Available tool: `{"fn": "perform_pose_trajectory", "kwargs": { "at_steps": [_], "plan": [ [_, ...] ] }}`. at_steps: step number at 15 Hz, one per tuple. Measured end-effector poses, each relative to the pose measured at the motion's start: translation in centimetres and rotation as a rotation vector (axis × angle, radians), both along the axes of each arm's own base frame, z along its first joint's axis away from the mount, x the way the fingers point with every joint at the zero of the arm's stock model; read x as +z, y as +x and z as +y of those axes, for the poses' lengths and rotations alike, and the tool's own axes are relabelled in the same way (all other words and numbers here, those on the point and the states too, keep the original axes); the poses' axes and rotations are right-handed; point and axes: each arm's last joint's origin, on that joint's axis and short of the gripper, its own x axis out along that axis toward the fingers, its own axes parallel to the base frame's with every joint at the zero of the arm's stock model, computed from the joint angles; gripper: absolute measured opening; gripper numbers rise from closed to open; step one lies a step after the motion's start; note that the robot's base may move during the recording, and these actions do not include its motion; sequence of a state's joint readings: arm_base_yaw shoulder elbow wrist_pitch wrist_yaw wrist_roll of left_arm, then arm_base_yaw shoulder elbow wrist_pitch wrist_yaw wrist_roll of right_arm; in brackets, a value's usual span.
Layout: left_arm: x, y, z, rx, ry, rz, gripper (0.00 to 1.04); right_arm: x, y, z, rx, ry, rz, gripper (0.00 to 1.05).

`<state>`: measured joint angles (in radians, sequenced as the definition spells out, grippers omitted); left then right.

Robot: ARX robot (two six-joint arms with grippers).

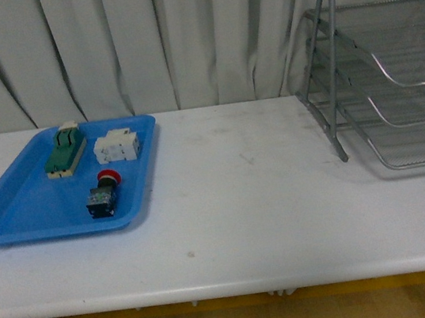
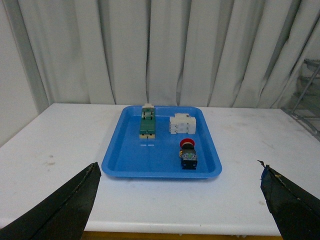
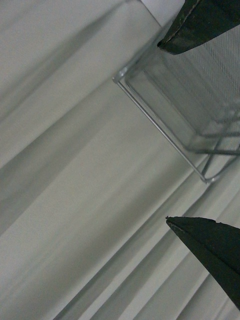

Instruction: Place button on rack with both arms

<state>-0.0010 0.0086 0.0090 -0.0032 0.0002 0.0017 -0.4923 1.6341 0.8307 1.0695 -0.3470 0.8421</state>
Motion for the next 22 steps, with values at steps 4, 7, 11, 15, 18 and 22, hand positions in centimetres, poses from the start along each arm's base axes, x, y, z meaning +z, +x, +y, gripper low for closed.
{"fn": "perform_pose_trajectory", "kwargs": {
  "at_steps": [4, 7, 11, 15, 18, 22],
  "plan": [
    [0.0, 0.0, 0.0, 0.0, 0.0, 0.0, 0.98, -5.8, 1.0, -0.4, 0.103, 0.328, -0.013, 0.98],
    [0.0, 0.0, 0.0, 0.0, 0.0, 0.0, 0.98, -11.1, 2.0, -0.8, 0.097, 0.491, 0.111, 0.98],
    [0.0, 0.0, 0.0, 0.0, 0.0, 0.0, 0.98, -17.9, 4.0, 0.6, 0.138, 0.646, 0.271, 0.98],
    [0.0, 0.0, 0.0, 0.0, 0.0, 0.0, 0.98, -18.7, 5.3, 1.1, 0.165, 0.656, 0.281, 0.98],
    [0.0, 0.0, 0.0, 0.0, 0.0, 0.0, 0.98, -19.3, 6.5, 2.0, 0.2, 0.654, 0.285, 0.98],
    [0.0, 0.0, 0.0, 0.0, 0.0, 0.0, 0.98, -21.5, 6.9, 3.7, 0.224, 0.691, 0.347, 0.98]
  ]
}}
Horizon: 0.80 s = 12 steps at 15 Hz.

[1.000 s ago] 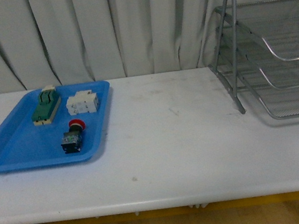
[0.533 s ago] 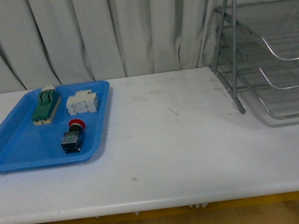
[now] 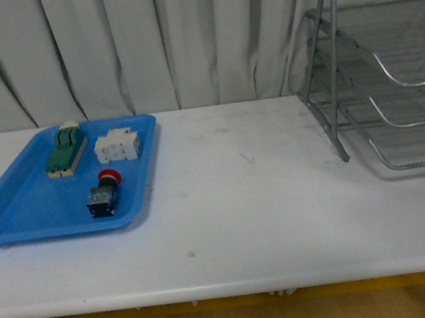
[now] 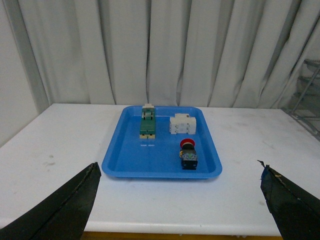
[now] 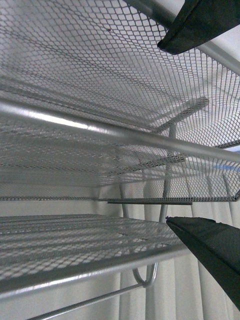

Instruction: Place button on rack with both arms

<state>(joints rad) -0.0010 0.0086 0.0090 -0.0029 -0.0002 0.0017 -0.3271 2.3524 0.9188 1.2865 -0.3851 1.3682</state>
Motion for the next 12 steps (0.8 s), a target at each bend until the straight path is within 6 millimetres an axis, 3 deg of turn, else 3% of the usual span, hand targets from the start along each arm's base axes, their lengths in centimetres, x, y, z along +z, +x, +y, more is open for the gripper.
{"fn": "perform_pose_trajectory", "kwargs": {
  "at_steps": [9, 12],
  "plan": [
    [0.0, 0.0, 0.0, 0.0, 0.0, 0.0, 0.98, 0.2, 2.0, -0.7, 0.005, -0.016, -0.049, 0.97],
    [0.0, 0.0, 0.0, 0.0, 0.0, 0.0, 0.98, 0.3, 2.5, -0.6, 0.01, -0.02, -0.061, 0.75]
  ]
}}
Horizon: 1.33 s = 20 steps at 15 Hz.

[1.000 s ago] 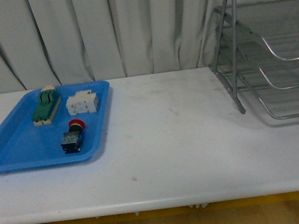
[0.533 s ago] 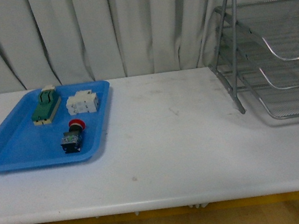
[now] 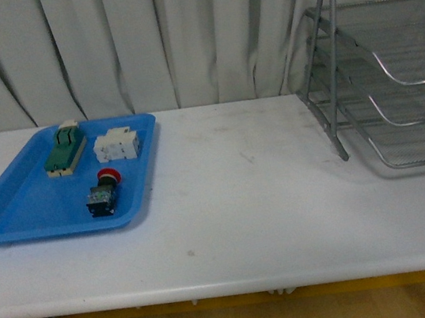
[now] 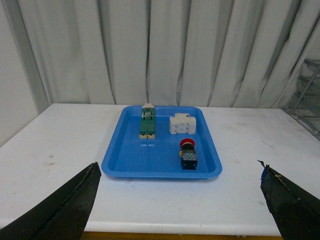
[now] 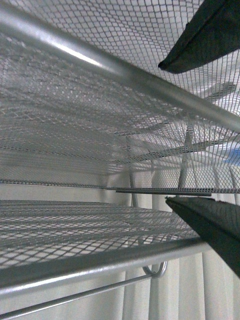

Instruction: Place button on rack with both arms

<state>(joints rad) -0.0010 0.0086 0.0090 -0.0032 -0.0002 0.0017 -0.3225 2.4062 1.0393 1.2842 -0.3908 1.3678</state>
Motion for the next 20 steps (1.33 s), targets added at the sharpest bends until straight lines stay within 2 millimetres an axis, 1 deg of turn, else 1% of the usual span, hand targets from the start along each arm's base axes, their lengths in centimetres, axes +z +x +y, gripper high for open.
{"fn": "perform_pose_trajectory", "kwargs": {
  "at_steps": [2, 3, 5, 6, 8, 14, 20],
  "plan": [
    [0.0, 0.0, 0.0, 0.0, 0.0, 0.0, 0.98, 0.2, 0.3, 0.0, 0.003, -0.004, -0.012, 0.52],
    [0.0, 0.0, 0.0, 0.0, 0.0, 0.0, 0.98, -0.2, 0.3, 0.2, 0.008, 0.0, -0.005, 0.36],
    [0.0, 0.0, 0.0, 0.0, 0.0, 0.0, 0.98, -1.1, 0.3, 0.7, 0.024, 0.026, 0.015, 0.12],
    [0.0, 0.0, 0.0, 0.0, 0.0, 0.0, 0.98, -1.2, 0.3, 0.7, 0.02, 0.073, 0.018, 0.05],
    [0.0, 0.0, 0.0, 0.0, 0.0, 0.0, 0.98, -1.4, 0.2, 0.7, 0.019, 0.123, 0.024, 0.04],
    [0.0, 0.0, 0.0, 0.0, 0.0, 0.0, 0.98, -1.7, -0.2, 1.0, 0.022, 0.145, 0.036, 0.04],
    [0.0, 0.0, 0.0, 0.0, 0.0, 0.0, 0.98, -1.7, -3.1, 0.9, 0.025, 0.166, 0.09, 0.04]
  ]
}}
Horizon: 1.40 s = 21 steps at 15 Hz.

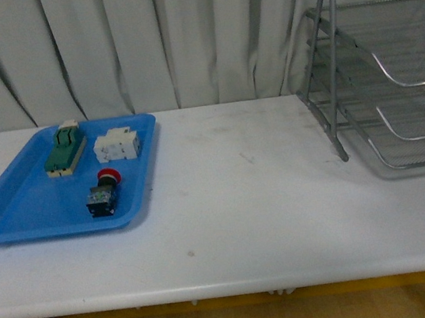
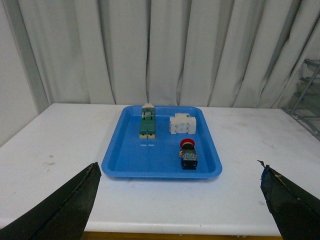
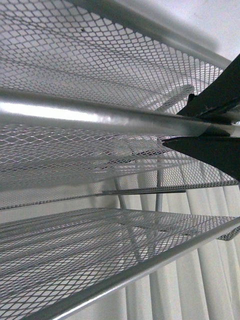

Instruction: Place button on rack with both arms

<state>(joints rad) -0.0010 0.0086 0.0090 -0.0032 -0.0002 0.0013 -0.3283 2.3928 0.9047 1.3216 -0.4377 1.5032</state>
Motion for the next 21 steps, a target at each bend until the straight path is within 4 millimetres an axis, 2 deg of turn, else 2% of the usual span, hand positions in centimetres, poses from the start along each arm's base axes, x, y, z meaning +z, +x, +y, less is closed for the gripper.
{"fn": "perform_pose_trajectory", "kwargs": {
  "at_steps": [6, 12, 14, 21],
  "plan": [
    [0.0, 0.0, 0.0, 0.0, 0.0, 0.0, 0.98, -0.1, -3.2, 0.6, 0.012, 0.019, 0.06, 0.04],
    [0.0, 0.0, 0.0, 0.0, 0.0, 0.0, 0.98, -0.3, -7.3, 1.3, 0.015, 0.046, 0.141, 0.04],
    [0.0, 0.0, 0.0, 0.0, 0.0, 0.0, 0.98, -0.1, -7.8, 1.5, 0.016, 0.046, 0.148, 0.04],
    [0.0, 0.0, 0.0, 0.0, 0.0, 0.0, 0.98, -0.8, -10.7, 2.2, 0.028, 0.098, 0.254, 0.86]
  ]
}}
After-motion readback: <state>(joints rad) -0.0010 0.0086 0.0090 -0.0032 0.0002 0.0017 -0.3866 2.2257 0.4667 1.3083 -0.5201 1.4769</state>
